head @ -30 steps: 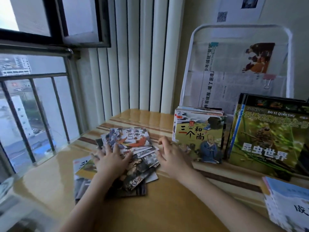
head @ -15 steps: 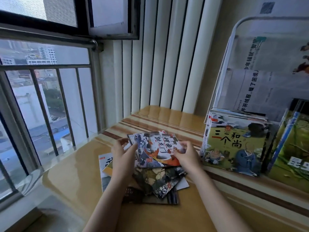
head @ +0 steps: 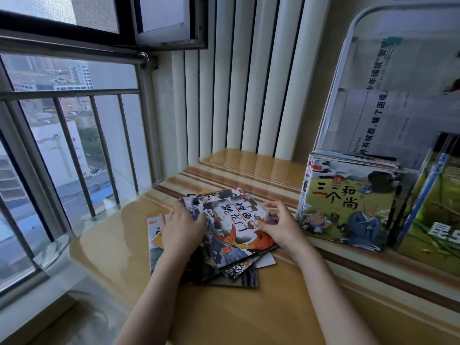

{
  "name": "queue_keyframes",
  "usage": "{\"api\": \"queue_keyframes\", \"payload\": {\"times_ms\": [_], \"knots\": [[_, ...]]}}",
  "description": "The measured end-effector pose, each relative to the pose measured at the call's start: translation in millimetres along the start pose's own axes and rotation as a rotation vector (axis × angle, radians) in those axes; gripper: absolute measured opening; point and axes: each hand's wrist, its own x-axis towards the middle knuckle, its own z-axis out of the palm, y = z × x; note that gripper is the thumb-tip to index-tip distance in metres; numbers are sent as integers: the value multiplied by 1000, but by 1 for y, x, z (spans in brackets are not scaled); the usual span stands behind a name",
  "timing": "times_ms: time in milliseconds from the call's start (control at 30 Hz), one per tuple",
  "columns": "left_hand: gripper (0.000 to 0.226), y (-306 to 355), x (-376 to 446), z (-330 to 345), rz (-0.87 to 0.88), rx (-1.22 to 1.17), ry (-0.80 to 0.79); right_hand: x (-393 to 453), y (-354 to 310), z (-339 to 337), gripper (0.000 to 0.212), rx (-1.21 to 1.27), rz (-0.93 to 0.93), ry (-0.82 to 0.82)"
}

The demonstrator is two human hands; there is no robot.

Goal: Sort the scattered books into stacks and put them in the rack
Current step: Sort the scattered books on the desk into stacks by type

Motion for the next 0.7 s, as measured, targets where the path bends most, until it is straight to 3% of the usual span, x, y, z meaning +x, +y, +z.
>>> {"api": "queue_keyframes", "payload": {"times_ms": [100, 200, 300, 433, 500, 600, 700], "knots": [[45, -6, 2, 0, 22, -130, -22, -2, 1, -3, 47, -15, -18, -15], [25, -5, -1, -7, 24, -612, -51, -4, 1, -3, 45, -14, -28, -15], [41, -2, 1, -14, -88, -1056, -124, -6, 1, -3, 45, 2, -35, -17], [81, -8, 10, -18, -262, -1555, -221, -7, 0, -4, 47, -10, -36, -15], [81, -5, 6, -19, -268, -1508, -299, -8, 0, -4, 48, 15, -35, -19], [44, 3, -5, -12, -213, -1180, -358, -11, -2, -3, 50, 11, -47, -12], [37, 4, -4, -10, -171, -1215, -336, -11, -2, -4, 50, 64, -41, 5]]}}
